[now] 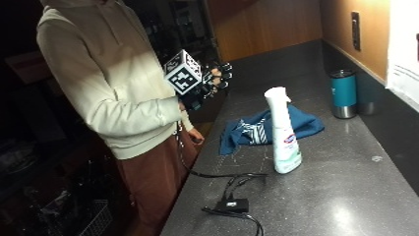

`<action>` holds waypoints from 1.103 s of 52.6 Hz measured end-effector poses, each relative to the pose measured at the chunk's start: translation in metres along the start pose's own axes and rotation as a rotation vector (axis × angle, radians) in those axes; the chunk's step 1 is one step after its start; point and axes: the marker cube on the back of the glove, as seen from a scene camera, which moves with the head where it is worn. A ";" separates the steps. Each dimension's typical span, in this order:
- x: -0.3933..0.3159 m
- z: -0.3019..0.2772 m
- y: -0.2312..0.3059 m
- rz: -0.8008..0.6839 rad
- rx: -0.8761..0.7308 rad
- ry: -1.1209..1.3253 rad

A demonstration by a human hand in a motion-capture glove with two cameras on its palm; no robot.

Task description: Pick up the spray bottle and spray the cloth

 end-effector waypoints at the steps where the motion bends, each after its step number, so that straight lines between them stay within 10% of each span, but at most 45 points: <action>1: -0.002 0.001 0.000 -0.007 -0.005 0.004; 18: -0.057 0.037 -0.003 -0.168 -0.299 0.158; 58: 0.020 -0.023 -0.007 0.027 0.084 0.027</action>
